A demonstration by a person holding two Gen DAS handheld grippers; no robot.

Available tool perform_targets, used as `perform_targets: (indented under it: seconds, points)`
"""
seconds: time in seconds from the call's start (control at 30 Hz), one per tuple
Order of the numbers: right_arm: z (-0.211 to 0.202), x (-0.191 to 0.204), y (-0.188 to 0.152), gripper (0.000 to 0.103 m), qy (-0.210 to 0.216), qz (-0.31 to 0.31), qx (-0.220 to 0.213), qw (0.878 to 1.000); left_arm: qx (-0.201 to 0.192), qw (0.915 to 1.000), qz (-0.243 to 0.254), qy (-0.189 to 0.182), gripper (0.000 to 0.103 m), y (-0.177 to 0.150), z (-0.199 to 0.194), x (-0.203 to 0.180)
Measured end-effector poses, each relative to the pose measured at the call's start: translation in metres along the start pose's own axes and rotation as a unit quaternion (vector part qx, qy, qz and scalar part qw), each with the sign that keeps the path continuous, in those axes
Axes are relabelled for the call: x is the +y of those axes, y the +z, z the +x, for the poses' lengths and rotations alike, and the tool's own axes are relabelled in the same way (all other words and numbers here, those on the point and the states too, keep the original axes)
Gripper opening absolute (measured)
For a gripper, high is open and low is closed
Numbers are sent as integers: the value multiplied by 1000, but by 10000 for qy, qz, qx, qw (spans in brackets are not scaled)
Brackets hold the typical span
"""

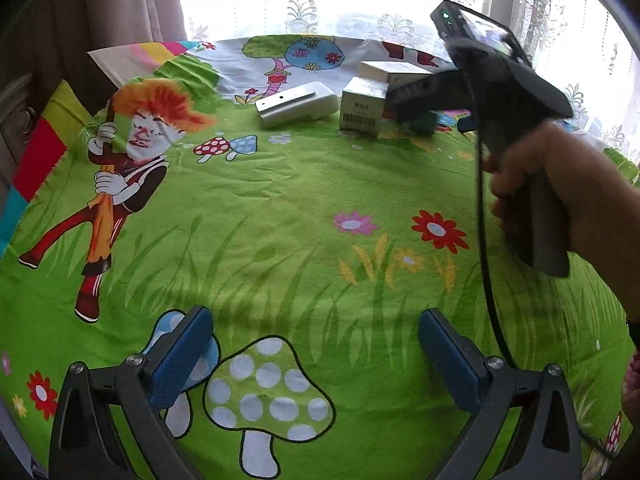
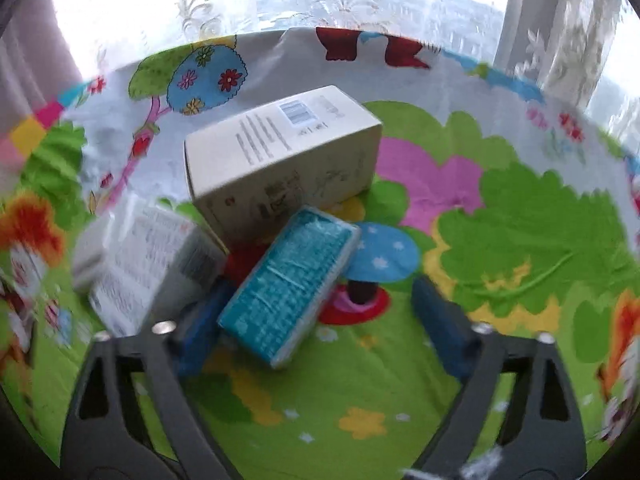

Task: Organize rigid objects
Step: 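Grasp the teal box with right tool while left tool grasps a white OTC-printed box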

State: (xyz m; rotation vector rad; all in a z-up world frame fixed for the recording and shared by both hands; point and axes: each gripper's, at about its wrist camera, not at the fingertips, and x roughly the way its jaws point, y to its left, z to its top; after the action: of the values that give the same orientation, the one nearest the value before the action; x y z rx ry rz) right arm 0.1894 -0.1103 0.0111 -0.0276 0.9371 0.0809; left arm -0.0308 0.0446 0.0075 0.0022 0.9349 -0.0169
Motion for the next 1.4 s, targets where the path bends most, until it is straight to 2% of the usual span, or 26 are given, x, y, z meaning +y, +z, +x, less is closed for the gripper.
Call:
perform_targets:
  seconds: [0.03, 0.07, 0.13, 0.3, 0.5, 0.6, 0.7, 0.83, 0.97, 1.07, 1.17, 1.2, 1.23, 1.3, 1.33, 1.4]
  points:
    - [-5, -3, -4, 65, 47, -107, -102, 9999, 0, 10000, -1, -1, 103, 0, 0, 0]
    - [-10, -8, -8, 37, 74, -129, -163, 9998, -2, 10000, 4, 0, 103, -1, 0, 0]
    - [-21, -22, -20, 37, 315, -170, -115, 9993, 3, 10000, 0, 0, 103, -1, 0, 0]
    - [-64, -63, -76, 36, 320, -466, -225, 9981, 14, 10000, -3, 4, 103, 0, 0, 0]
    - [-106, -120, -138, 37, 330, -285, -327, 9985, 19, 10000, -3, 11, 103, 0, -1, 0]
    - [-114, -148, -150, 37, 252, -1, -326, 9992, 24, 10000, -25, 44, 103, 0, 0, 0]
    - [-115, -157, -150, 37, 319, 165, -328, 9988, 58, 9999, -50, 88, 103, 6, 4, -3]
    - [-117, -145, -152, 37, -33, -163, -315, 9994, 119, 9998, -71, 122, 103, 36, 28, -14]
    - [-113, -149, -151, 37, 96, -65, -304, 9995, 120, 9998, -22, 125, 103, 82, 64, -35]
    - [-113, -147, -151, 37, 55, -88, -301, 9995, 346, 9993, 64, 120, 103, 124, 96, -52]
    - [-113, -146, -152, 37, 37, -98, -298, 9995, 372, 9984, 261, 338, 103, 152, 115, -65]
    - [-113, -146, -152, 37, 50, -88, -297, 9995, 270, 9984, 319, 392, 97, 157, 118, -70]
    - [-113, -147, -152, 37, 55, -82, -296, 9995, 106, 9990, 350, 243, 75, 157, 117, -73]
    - [-113, -147, -152, 37, 58, -82, -296, 9995, -95, 9994, 315, -49, 41, 148, 108, -77]
    - [-113, -147, -152, 37, 66, -74, -296, 9995, -97, 9994, 307, -88, 41, 140, 103, -80]
    - [-113, -148, -152, 37, 90, -50, -296, 9995, -121, 9980, 441, -430, 41, 117, 84, -89]
